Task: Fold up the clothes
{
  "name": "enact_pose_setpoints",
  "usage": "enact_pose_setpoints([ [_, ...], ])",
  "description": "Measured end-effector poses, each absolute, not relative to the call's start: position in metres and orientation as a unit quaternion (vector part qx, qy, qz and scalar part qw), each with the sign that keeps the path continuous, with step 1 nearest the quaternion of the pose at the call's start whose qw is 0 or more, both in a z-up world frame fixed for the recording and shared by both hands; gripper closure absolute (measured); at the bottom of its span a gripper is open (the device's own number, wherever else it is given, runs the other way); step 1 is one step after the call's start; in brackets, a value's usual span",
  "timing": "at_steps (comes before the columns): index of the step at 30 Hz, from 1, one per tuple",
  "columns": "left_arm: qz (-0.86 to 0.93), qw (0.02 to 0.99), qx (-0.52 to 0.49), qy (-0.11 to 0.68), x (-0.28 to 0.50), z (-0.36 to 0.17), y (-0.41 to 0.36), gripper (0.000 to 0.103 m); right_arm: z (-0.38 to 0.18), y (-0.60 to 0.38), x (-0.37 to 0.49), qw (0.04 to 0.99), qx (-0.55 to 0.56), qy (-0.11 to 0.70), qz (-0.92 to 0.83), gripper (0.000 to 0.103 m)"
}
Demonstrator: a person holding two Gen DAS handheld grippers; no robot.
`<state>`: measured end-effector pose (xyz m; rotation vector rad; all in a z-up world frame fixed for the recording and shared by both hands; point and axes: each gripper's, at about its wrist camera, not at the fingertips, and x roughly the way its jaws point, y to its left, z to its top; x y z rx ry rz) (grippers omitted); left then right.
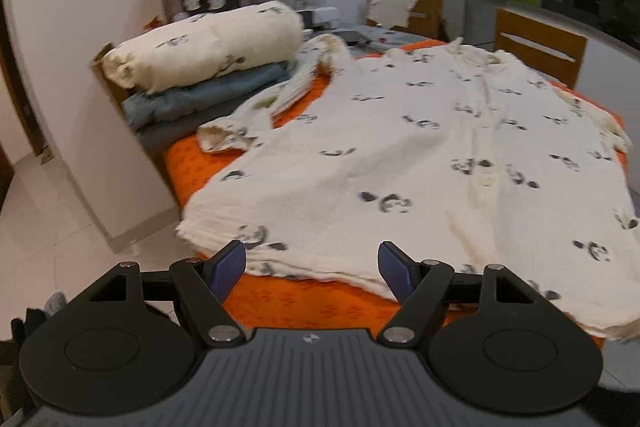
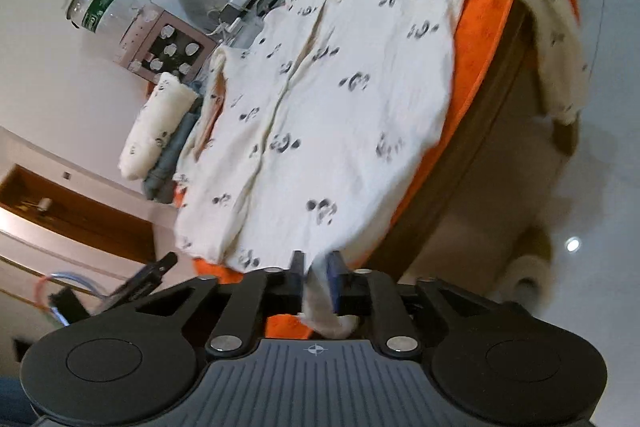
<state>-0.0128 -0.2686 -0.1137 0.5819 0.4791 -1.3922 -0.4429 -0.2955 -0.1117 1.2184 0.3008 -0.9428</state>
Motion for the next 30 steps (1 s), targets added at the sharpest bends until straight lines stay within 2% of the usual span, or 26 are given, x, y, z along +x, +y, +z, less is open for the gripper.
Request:
enact_pose_setpoints([
  [7, -0.658, 0.678, 0.262, 0.199, -0.055, -0.109, -0.272, 0.022, -0.085, -0.31, -0.479, 0.712, 0.47, 0.191, -0.486, 0.082],
  [14, -0.662, 0.678, 0.253, 0.193, -0.103, -0.1, -0.281, 0.021, -0.066, -0.371, -0.528, 0.73, 0.399, 0.221, -0.509, 0.082],
  [26, -0.511, 0.794, 0.213, 0.253, -0.216, -0.094, -0.336, 0.021, -0.053, -0.55, -0.611, 0.801, 0.327, 0.27, -0.423, 0.08],
  [30, -0.467, 0.816, 0.189, 0.283, -0.253, -0.088, -0.357, 0.021, -0.044, -0.607, -0.624, 0.822, 0.31, 0.286, -0.382, 0.075],
])
